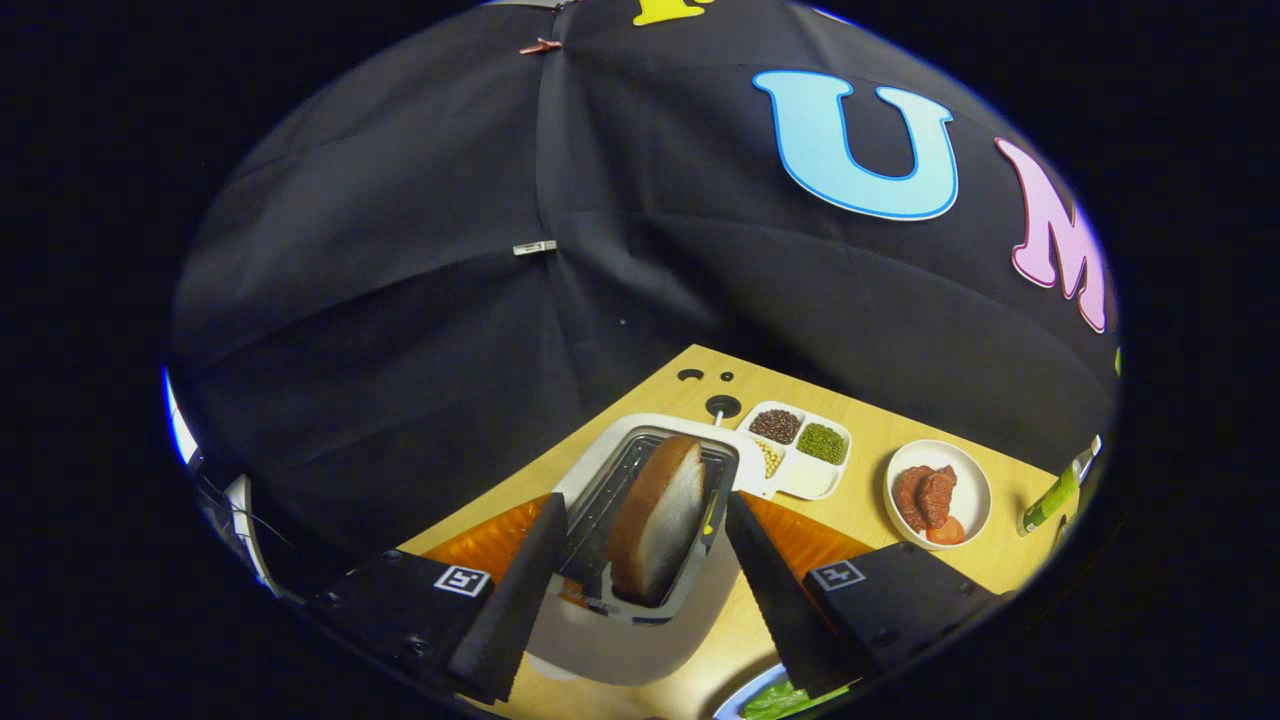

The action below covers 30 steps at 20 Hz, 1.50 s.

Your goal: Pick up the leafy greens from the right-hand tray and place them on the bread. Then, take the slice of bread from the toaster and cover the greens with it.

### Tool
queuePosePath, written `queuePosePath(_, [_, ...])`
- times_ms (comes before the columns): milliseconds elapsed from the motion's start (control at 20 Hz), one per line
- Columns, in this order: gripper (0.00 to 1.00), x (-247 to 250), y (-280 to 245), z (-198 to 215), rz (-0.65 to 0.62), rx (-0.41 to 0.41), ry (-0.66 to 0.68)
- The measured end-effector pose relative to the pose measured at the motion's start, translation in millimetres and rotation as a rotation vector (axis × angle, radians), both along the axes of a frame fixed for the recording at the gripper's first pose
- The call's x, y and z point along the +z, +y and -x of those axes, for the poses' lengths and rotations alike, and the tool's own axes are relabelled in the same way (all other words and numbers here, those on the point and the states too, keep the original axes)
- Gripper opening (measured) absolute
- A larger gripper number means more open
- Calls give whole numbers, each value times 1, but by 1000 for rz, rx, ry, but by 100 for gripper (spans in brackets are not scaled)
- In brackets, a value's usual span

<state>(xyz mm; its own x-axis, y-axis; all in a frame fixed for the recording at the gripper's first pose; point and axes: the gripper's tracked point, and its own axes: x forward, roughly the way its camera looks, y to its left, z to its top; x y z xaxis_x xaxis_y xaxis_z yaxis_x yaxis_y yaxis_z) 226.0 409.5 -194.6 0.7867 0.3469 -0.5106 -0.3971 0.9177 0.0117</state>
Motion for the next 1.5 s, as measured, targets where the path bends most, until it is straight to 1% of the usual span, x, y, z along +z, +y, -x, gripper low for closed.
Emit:
queuePosePath(100, [99,-15,-1,-1,31,-17,34])
queuePosePath(200, [100,-7,4,-7,37,-14,-4])
queuePosePath(450, [51,-17,11,-4,51,-4,39])
queuePosePath(550, [31,-17,5,-7,60,-18,43])
queuePosePath(650, [19,-16,1,-7,44,-17,66])
queuePosePath(750, [15,-12,-3,-6,11,-1,81])
queuePosePath(800, [15,-4,-6,-5,0,1,72])
queuePosePath(1000, [15,37,-11,2,-29,10,-6])
queuePosePath(1250, [15,81,-14,10,-84,-3,-78])
queuePosePath(1350, [15,99,-25,13,-85,-10,-115])
queuePosePath(1500, [15,113,-43,16,-108,-38,-129])
